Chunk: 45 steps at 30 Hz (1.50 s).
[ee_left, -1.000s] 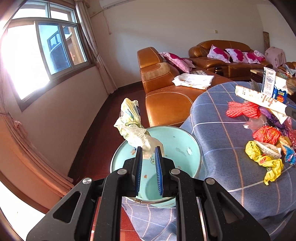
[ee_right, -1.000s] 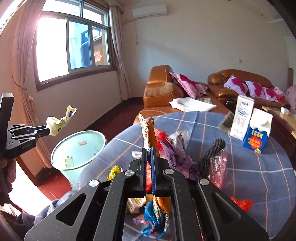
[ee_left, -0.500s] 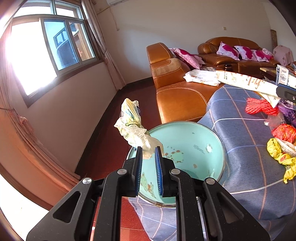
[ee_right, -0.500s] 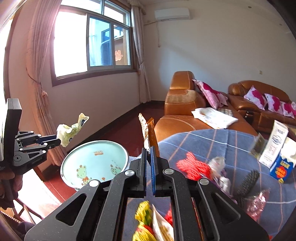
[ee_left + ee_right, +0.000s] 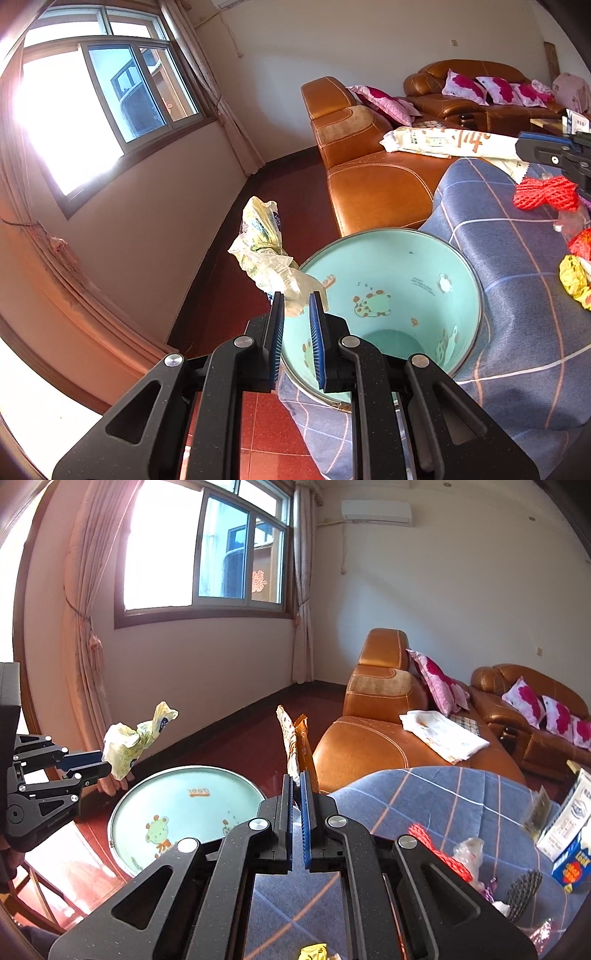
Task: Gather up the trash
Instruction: 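Open the left tool over the bucket while the right tool drops the orange wrapper in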
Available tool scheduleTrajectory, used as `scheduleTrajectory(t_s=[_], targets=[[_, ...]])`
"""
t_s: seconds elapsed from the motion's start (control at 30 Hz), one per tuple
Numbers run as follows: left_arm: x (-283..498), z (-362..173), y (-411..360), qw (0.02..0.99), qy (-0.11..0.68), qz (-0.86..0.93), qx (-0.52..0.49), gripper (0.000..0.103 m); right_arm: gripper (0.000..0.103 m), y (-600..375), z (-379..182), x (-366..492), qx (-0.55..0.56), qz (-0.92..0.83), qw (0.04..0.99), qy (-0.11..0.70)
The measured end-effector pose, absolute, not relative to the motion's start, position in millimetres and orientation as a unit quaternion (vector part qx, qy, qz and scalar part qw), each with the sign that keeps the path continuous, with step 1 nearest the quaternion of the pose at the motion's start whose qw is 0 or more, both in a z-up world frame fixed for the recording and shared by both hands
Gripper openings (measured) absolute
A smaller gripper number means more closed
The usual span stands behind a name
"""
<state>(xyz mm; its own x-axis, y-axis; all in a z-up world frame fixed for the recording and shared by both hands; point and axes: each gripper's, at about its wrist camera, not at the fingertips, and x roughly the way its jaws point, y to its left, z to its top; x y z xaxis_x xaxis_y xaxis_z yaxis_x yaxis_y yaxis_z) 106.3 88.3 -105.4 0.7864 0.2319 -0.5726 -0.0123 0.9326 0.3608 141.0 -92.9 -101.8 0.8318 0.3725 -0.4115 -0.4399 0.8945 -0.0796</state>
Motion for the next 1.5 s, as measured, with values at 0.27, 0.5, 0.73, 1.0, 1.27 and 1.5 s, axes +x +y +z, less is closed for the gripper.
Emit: scheduleTrajectory(t_s=[0.27, 0.5, 0.73, 1.0, 1.27, 1.5], targets=[[110.9, -110.7, 87.1, 0.926, 0.327, 0.064, 0.18, 0.014, 0.004, -77.9, -107.1, 147.8, -0.113, 0.226, 0.946, 0.203], [112.3, -114.6, 89.8, 0.923, 0.334, 0.061, 0.18, 0.014, 0.004, -66.4, -111.0, 151.3, -0.128, 0.24, 0.939, 0.212], [112.4, -114.0, 90.0, 0.923, 0.337, 0.053, 0.179, 0.014, 0.004, -55.4, -114.0, 149.5, -0.142, 0.255, 0.932, 0.217], [111.1, -114.0, 88.7, 0.923, 0.338, 0.043, 0.178, 0.014, 0.005, -48.6, -116.1, 146.9, -0.151, 0.267, 0.926, 0.221], [103.8, -118.4, 75.2, 0.92, 0.343, 0.02, 0.188, 0.014, 0.005, -43.3, -118.5, 143.7, -0.161, 0.271, 0.923, 0.222], [101.2, -120.1, 69.4, 0.919, 0.346, 0.013, 0.19, 0.015, 0.005, -45.9, -117.1, 143.9, -0.162, 0.273, 0.922, 0.221]])
